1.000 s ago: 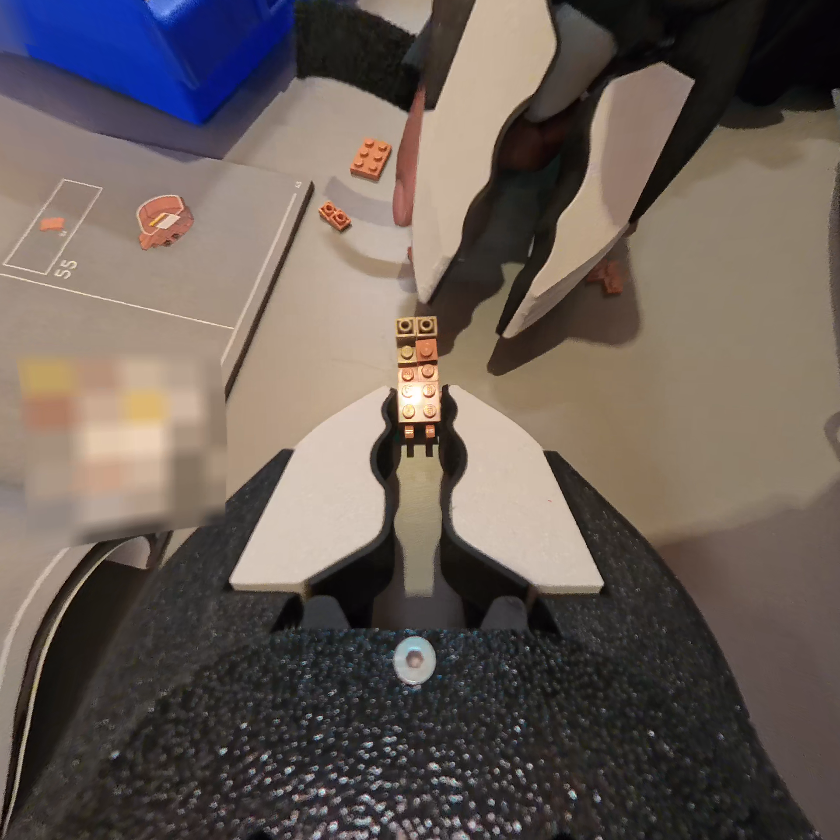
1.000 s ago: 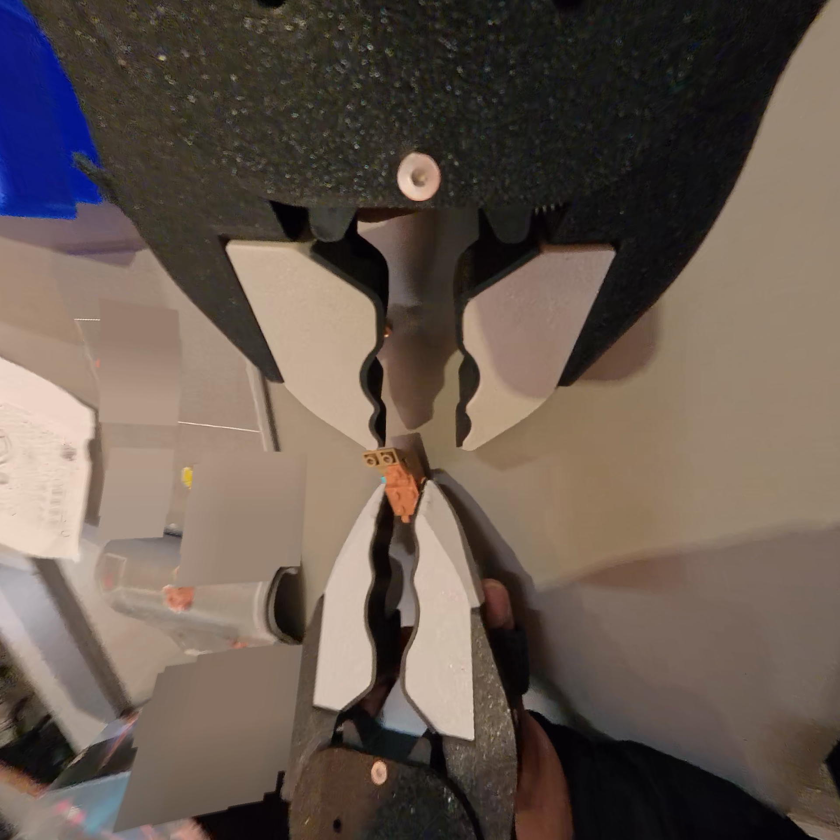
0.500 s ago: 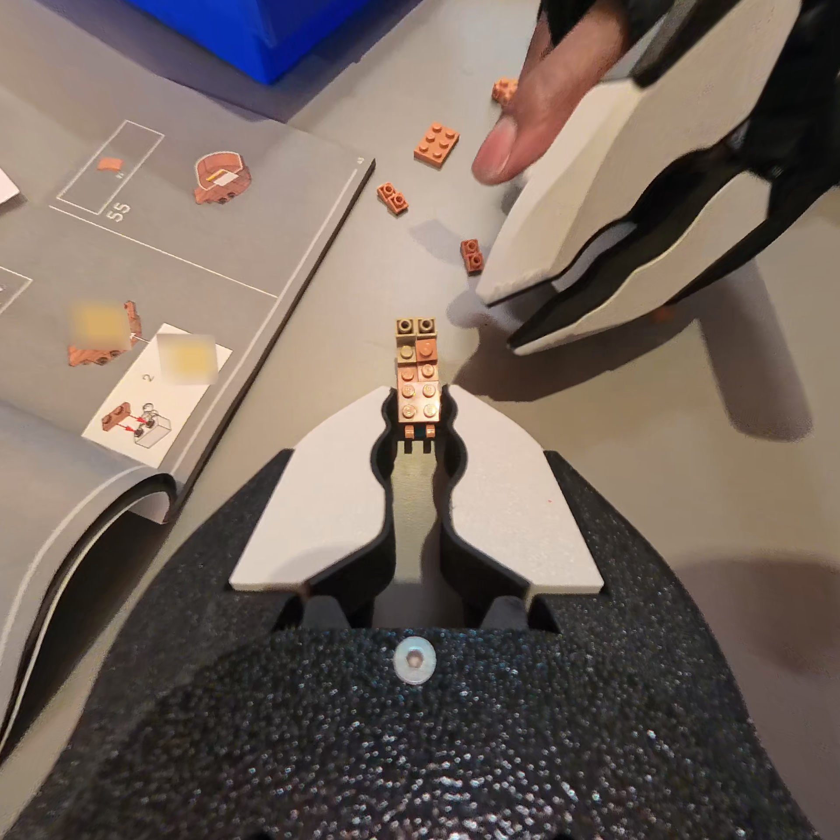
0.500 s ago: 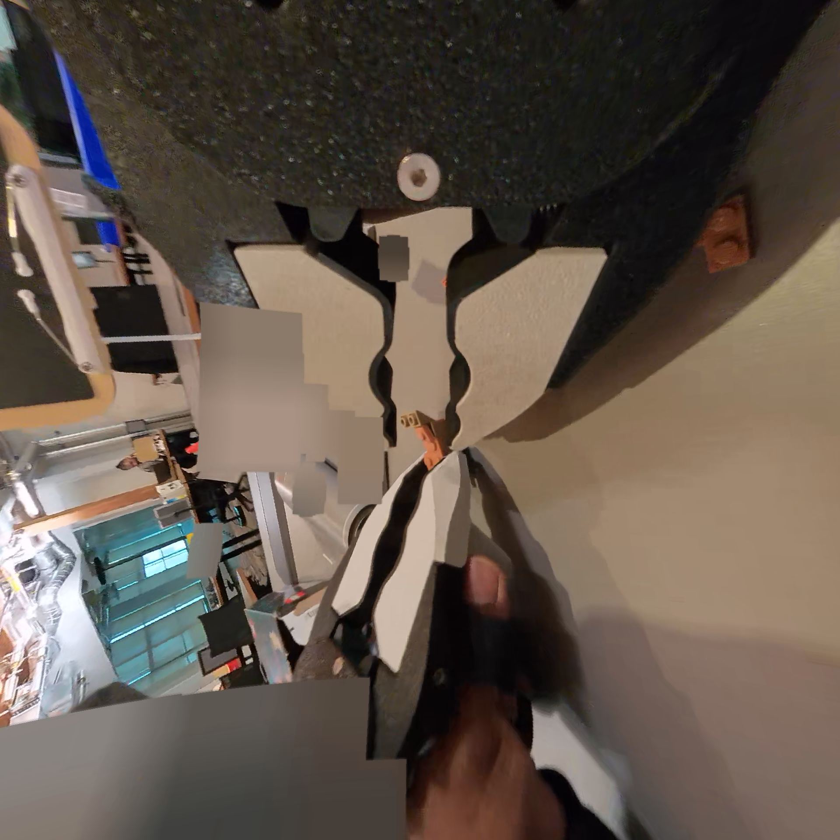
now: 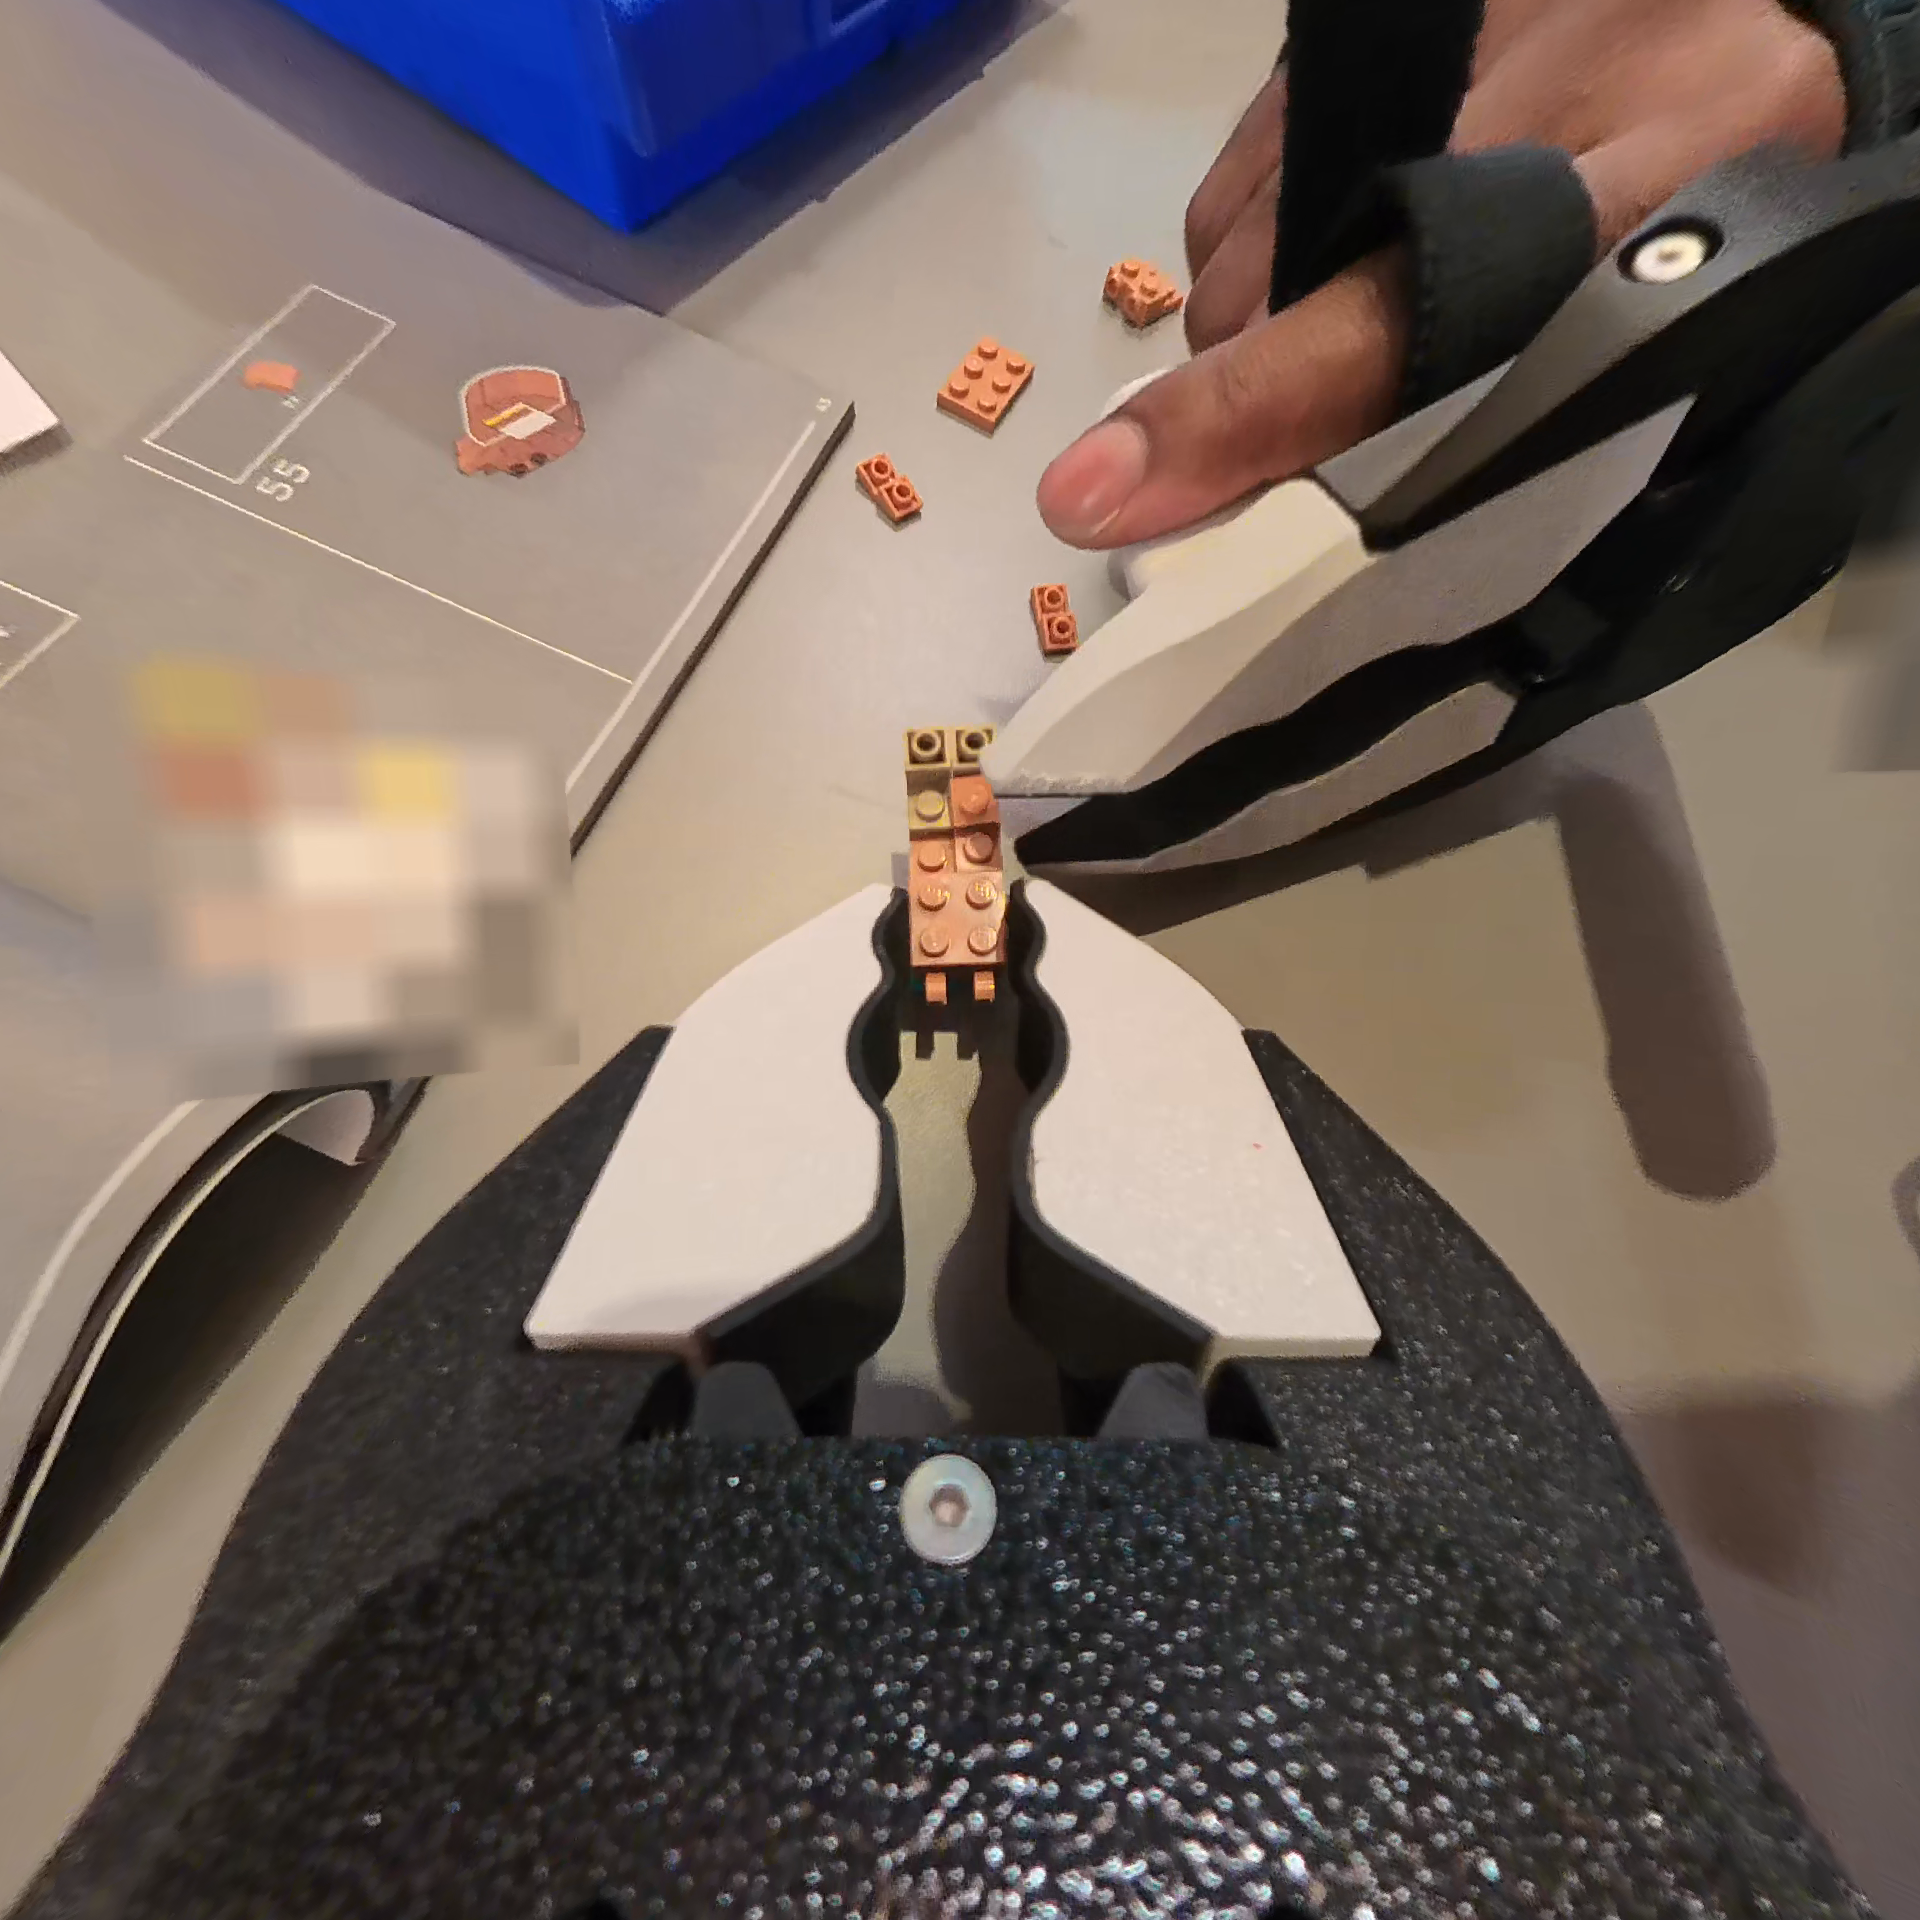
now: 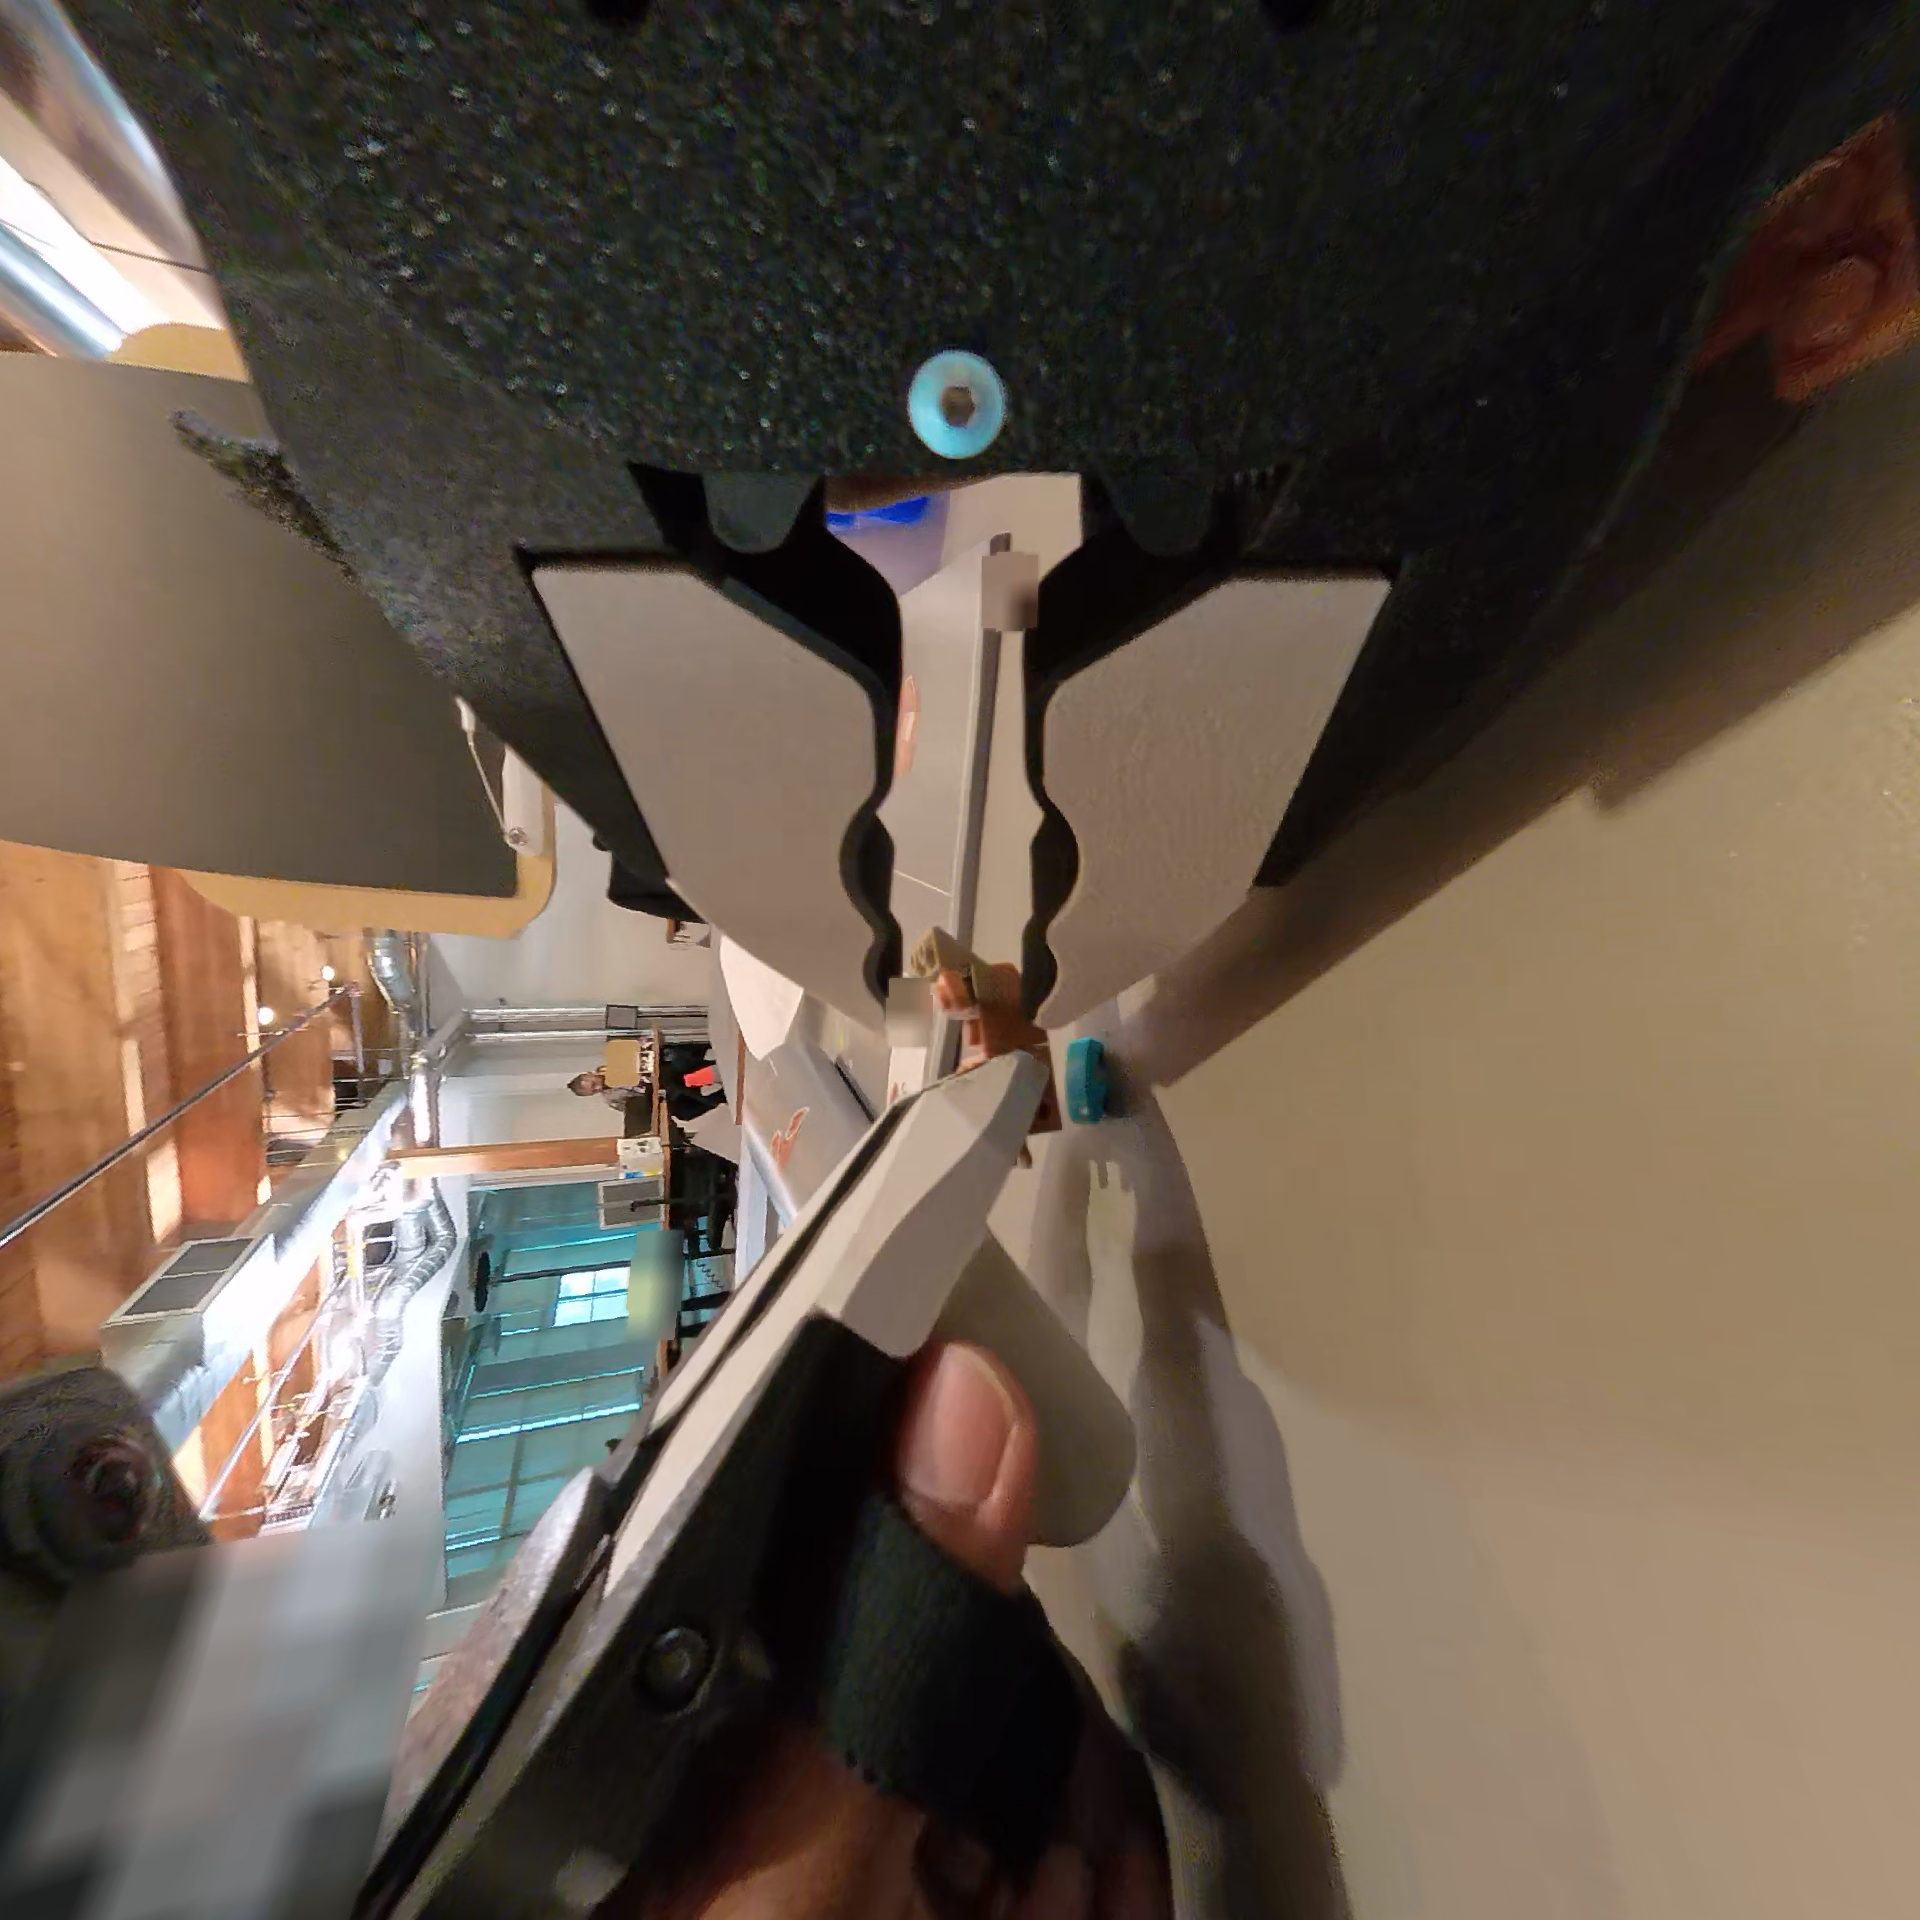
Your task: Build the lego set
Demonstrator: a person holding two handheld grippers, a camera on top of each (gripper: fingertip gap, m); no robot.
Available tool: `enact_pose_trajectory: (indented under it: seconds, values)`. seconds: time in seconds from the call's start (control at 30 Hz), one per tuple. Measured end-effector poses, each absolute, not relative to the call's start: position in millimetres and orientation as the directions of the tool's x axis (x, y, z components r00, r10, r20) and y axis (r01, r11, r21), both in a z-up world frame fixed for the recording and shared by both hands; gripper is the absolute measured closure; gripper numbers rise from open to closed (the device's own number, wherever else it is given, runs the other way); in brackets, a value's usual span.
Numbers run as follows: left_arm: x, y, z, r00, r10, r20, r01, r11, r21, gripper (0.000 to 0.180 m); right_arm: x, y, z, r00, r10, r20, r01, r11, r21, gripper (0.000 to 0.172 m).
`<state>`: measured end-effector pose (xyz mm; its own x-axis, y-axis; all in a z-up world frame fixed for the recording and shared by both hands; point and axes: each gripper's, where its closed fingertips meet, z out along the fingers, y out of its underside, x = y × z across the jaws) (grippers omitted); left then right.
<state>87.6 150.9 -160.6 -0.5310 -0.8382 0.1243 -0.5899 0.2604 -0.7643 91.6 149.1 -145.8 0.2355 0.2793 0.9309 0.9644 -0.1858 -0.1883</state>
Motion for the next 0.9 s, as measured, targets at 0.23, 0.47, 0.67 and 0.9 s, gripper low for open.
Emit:
enact_pose_trajectory:
  seconds: [0.23, 0.47, 0.67, 0.9]
  values:
    - [86.9, 154.1, -155.1, -0.523, -0.845, 0.111, -0.583, 0.26, -0.77, 0.163, 91.0, 151.9, -143.8, 0.151, 0.255, 0.955, 0.976, -0.191, -0.103, 0.15]
    - [86.2, 153.9, -151.2, -0.527, -0.845, 0.095, -0.571, 0.269, -0.776, 0.163, 90.5, 154.1, -141.7, 0.095, 0.231, 0.968, 0.98, -0.191, -0.051, 0.149]
    - [86.2, 153.5, -146.0, -0.533, -0.843, 0.069, -0.544, 0.279, -0.791, 0.163, 92.2, 156.5, -139.4, 0.091, 0.21, 0.974, 0.978, -0.202, -0.047, 0.149]
    - [88.1, 152.8, -137.3, -0.534, -0.844, 0.059, -0.505, 0.262, -0.822, 0.163, 93.3, 157.7, -129.1, 0.093, 0.152, 0.984, 0.977, -0.206, -0.061, 0.151]
